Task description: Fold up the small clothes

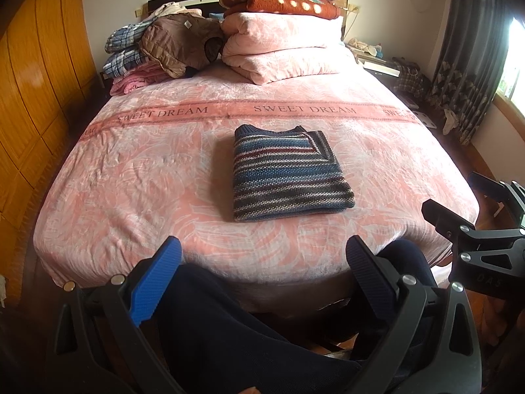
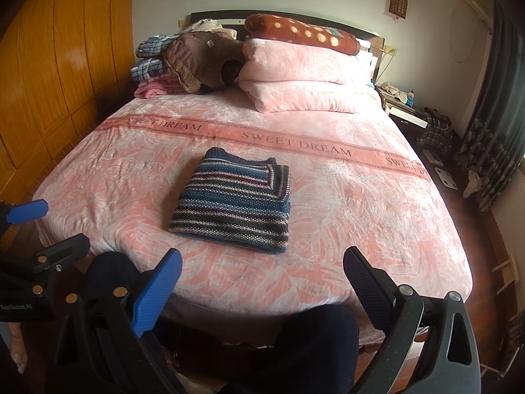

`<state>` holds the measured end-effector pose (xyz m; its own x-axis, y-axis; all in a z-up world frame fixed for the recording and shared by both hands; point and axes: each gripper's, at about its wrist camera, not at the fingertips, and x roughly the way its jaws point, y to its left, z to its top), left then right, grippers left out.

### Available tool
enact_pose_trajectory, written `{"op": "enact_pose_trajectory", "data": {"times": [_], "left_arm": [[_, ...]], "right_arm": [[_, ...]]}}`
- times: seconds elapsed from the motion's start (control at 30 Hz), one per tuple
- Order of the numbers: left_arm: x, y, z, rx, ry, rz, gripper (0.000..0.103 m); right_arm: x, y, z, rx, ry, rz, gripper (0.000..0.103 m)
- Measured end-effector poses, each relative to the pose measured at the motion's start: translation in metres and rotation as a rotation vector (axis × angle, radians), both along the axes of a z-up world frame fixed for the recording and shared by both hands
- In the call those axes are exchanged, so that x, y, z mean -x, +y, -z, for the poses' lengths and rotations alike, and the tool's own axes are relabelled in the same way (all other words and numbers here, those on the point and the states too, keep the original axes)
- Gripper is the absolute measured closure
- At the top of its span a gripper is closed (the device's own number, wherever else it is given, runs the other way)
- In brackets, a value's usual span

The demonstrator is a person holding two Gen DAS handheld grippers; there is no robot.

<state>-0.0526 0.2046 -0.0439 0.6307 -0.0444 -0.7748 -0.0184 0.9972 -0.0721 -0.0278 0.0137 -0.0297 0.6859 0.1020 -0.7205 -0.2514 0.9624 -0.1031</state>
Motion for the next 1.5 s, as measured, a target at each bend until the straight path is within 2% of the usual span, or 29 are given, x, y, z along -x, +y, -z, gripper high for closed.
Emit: {"op": "enact_pose_trajectory", "data": {"times": [1.5], "left_arm": [[-0.0051, 0.0077, -0.0062, -0.003, -0.007, 0.013, 0.003]], "right_arm": [[-0.0011, 0.0053, -0.0023, -0.001, -0.01, -0.008, 0.004]]}}
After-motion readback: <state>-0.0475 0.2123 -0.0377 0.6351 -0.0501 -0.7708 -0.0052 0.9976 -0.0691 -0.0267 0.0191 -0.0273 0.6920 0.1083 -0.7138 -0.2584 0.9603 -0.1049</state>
